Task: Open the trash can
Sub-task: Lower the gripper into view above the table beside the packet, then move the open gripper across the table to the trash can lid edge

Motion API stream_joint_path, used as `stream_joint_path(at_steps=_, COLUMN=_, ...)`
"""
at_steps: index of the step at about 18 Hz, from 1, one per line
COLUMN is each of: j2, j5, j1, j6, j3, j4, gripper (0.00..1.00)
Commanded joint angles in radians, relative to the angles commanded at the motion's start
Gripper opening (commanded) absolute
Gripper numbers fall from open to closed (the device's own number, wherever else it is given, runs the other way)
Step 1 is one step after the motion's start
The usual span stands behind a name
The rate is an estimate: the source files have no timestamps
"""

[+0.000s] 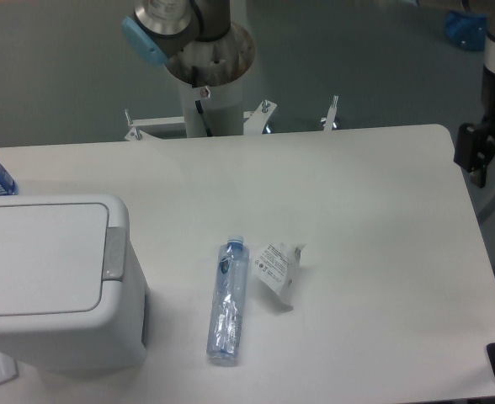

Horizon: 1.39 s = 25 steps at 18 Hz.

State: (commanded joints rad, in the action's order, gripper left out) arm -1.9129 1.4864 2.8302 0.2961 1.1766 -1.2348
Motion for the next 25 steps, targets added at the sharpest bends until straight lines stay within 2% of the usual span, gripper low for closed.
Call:
stream_joint_path(at_steps=8, j2=0.012, j5=0.001, j1=-0.037, j6=0.014, j3=0.02, j4=0.0, gripper=1.0)
stream_joint_path(at_steps=10, j2=0.028, j5=0.008, j1=-0.057, j6=0.005, j3=0.04, j4=-0.003, gripper=1.0)
stream_joint_path(at_steps=14, j2=0.08, j5=0.002, j1=-0.146, j6=-0.014, j3=0.133, j4=-0.005, gripper=1.0)
stream_joint_path(at_steps=18, j2=0.075, j5=-0.003, j1=-0.209, j6=-0.211, j3=0.152, j4=-0.003, gripper=1.0)
stream_joint_path(at_steps=22, j2=0.072, j5=-0.127, j1=-0.203, j6=-0.307, j3=0.141, j4=0.002, gripper=1.0)
stream_joint_path(at_steps=25, j2=0.071, j5=-0.141, j1=-0.204, j6=-0.316, j3=0.138, j4=0.002, gripper=1.0)
